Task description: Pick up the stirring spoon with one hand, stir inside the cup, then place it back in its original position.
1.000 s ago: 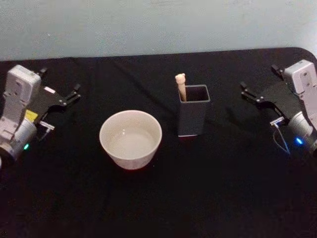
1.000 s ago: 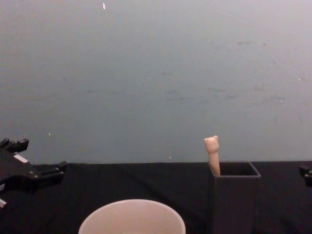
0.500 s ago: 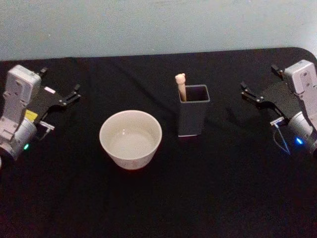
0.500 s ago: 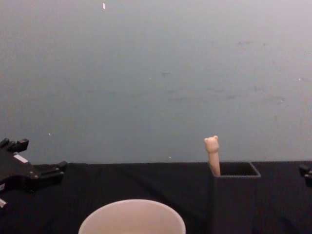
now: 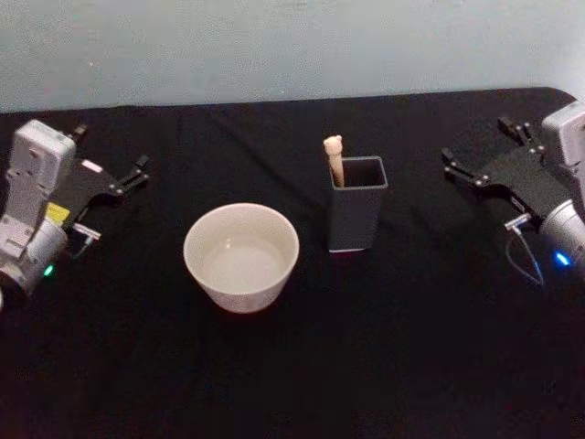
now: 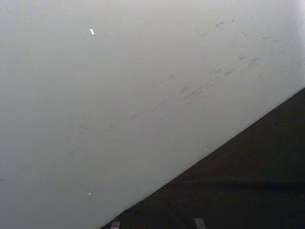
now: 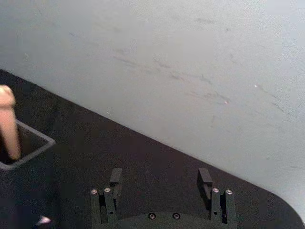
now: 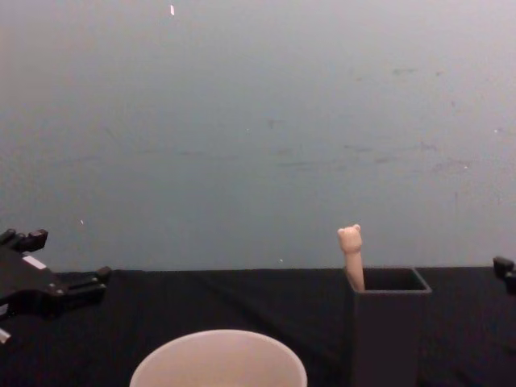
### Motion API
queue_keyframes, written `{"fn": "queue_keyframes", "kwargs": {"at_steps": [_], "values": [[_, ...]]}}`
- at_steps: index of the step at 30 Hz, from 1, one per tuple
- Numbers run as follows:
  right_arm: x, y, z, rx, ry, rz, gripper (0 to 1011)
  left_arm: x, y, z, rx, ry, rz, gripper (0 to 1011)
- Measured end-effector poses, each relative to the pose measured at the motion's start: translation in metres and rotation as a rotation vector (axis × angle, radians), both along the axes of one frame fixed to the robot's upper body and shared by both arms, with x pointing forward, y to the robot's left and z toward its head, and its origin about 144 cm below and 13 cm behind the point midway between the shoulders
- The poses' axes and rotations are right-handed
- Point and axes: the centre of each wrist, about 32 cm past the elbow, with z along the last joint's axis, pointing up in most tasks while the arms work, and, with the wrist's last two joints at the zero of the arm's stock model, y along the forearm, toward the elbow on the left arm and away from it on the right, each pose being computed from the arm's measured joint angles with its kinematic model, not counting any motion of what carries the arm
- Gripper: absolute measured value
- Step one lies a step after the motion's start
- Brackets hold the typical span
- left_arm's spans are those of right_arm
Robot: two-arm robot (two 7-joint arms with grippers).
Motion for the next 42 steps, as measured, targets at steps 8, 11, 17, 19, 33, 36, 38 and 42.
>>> {"fn": "queue_keyframes", "kwargs": {"at_steps": [8,11,17,19,33,36,38,42], "values": [[-0.01,0.001,0.027,0.102,0.041,0.089,1002,0.0,0.0,0.0,0.0,0.0,0.0,1001],[-0.012,0.002,0.035,0.122,0.058,0.13,1002,0.0,0.0,0.0,0.0,0.0,0.0,1001],[-0.015,0.007,0.046,0.122,0.103,0.22,1002,0.0,0.0,0.0,0.0,0.0,0.0,1001],[-0.016,0.008,0.049,0.121,0.118,0.241,1002,0.0,0.0,0.0,0.0,0.0,0.0,1001],[-0.011,0.021,0.056,0.101,0.259,0.363,1002,0.0,0.0,0.0,0.0,0.0,0.0,1001],[-0.009,0.024,0.056,0.095,0.274,0.376,1002,0.0,0.0,0.0,0.0,0.0,0.0,1001],[-0.008,0.025,0.056,0.094,0.28,0.382,1002,0.0,0.0,0.0,0.0,0.0,0.0,1001],[-0.005,0.028,0.058,0.088,0.294,0.4,1002,0.0,0.0,0.0,0.0,0.0,0.0,1001]]}}
